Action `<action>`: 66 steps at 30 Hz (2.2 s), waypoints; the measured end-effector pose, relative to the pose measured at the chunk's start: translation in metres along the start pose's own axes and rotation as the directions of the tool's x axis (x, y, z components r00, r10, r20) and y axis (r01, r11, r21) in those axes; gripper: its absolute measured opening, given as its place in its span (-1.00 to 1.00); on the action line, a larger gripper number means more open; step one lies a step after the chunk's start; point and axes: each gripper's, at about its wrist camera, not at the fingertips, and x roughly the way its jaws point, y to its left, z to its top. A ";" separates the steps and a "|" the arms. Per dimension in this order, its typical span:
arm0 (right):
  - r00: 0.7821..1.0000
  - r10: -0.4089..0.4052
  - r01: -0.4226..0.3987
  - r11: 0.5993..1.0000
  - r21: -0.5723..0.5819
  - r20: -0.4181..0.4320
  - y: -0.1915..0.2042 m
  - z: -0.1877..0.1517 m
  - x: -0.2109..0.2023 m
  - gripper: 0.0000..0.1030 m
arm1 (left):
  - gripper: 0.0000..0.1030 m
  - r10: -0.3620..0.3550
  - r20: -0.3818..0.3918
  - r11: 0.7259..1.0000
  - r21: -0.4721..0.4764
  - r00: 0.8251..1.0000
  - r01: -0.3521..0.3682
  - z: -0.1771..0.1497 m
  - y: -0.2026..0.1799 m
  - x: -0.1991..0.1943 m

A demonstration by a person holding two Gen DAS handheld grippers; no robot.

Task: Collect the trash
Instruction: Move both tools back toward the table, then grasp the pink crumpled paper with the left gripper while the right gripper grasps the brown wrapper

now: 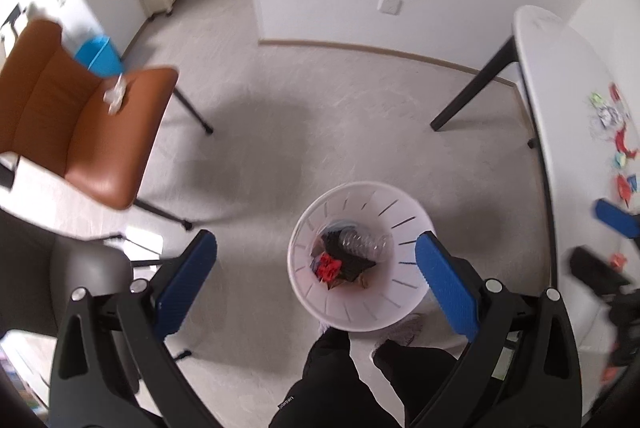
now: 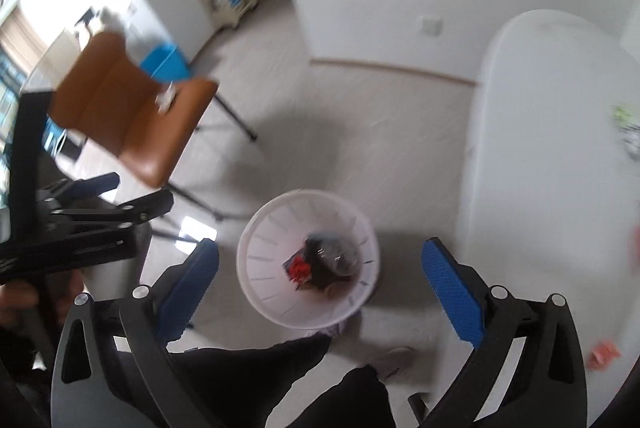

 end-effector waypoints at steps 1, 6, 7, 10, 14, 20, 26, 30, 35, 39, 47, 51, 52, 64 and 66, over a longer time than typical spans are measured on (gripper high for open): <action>1.000 -0.019 0.018 1.000 0.015 0.017 -0.008 -0.002 -0.010 0.95 | 0.85 -0.005 0.014 1.000 0.024 1.000 0.005 0.003 -0.009 -0.005; 0.986 -0.156 0.149 0.983 0.111 0.058 -0.062 -0.027 -0.062 0.95 | 0.85 -0.042 0.046 0.994 0.105 0.998 0.037 0.013 -0.051 -0.018; 0.983 -0.176 0.167 0.978 0.125 0.059 -0.071 -0.032 -0.067 0.95 | 0.85 -0.054 0.048 0.991 0.121 0.997 0.048 0.015 -0.062 -0.020; 0.968 -0.245 0.231 0.955 0.184 0.061 -0.104 -0.053 -0.088 0.95 | 0.85 -0.087 0.048 0.982 0.169 0.995 0.078 0.017 -0.093 -0.025; 0.953 -0.298 0.270 0.918 0.289 0.058 -0.142 -0.085 -0.110 0.95 | 0.85 -0.141 0.034 0.961 0.243 0.990 0.128 0.015 -0.139 -0.031; 0.936 -0.351 0.298 0.848 0.438 0.043 -0.197 -0.133 -0.134 0.95 | 0.85 -0.208 0.000 0.899 0.394 0.978 0.191 0.004 -0.225 -0.042; 0.930 -0.367 0.298 0.804 0.514 0.035 -0.237 -0.168 -0.149 0.95 | 0.85 -0.241 -0.022 0.822 0.528 0.970 0.216 -0.010 -0.298 -0.052; 0.932 -0.362 0.286 0.790 0.543 0.037 -0.260 -0.186 -0.151 0.95 | 0.85 -0.279 -0.070 0.757 0.598 0.958 0.264 -0.023 -0.334 -0.054; 0.937 -0.347 0.267 0.777 0.570 0.034 -0.286 -0.204 -0.152 0.95 | 0.85 -0.325 -0.178 0.643 0.679 0.929 0.355 -0.052 -0.393 -0.045; 0.939 -0.342 0.257 0.767 0.587 0.035 -0.305 -0.216 -0.152 0.95 | 0.85 -0.334 -0.238 0.567 0.722 0.912 0.396 -0.078 -0.444 -0.031; 0.943 -0.331 0.224 0.721 0.655 0.042 -0.335 -0.246 -0.152 0.95 | 0.81 -0.270 -0.260 0.540 0.756 0.927 0.369 -0.101 -0.502 0.002; 0.948 -0.315 0.200 0.712 0.674 0.052 -0.348 -0.254 -0.149 0.95 | 0.45 -0.230 -0.275 0.534 0.767 0.934 0.357 -0.104 -0.510 0.013; 0.947 -0.316 0.201 0.710 0.674 0.050 -0.349 -0.255 -0.148 0.95 | 0.33 -0.231 -0.279 0.537 0.762 0.932 0.362 -0.104 -0.510 0.015; 0.938 -0.343 0.227 0.708 0.668 0.045 -0.360 -0.244 -0.147 0.95 | -0.45 -0.229 -0.306 0.565 0.731 0.924 0.382 -0.100 -0.510 0.022; 0.934 -0.355 0.238 0.710 0.662 0.044 -0.361 -0.240 -0.147 0.95 | -0.45 -0.231 -0.298 0.564 0.734 0.926 0.377 -0.099 -0.510 0.019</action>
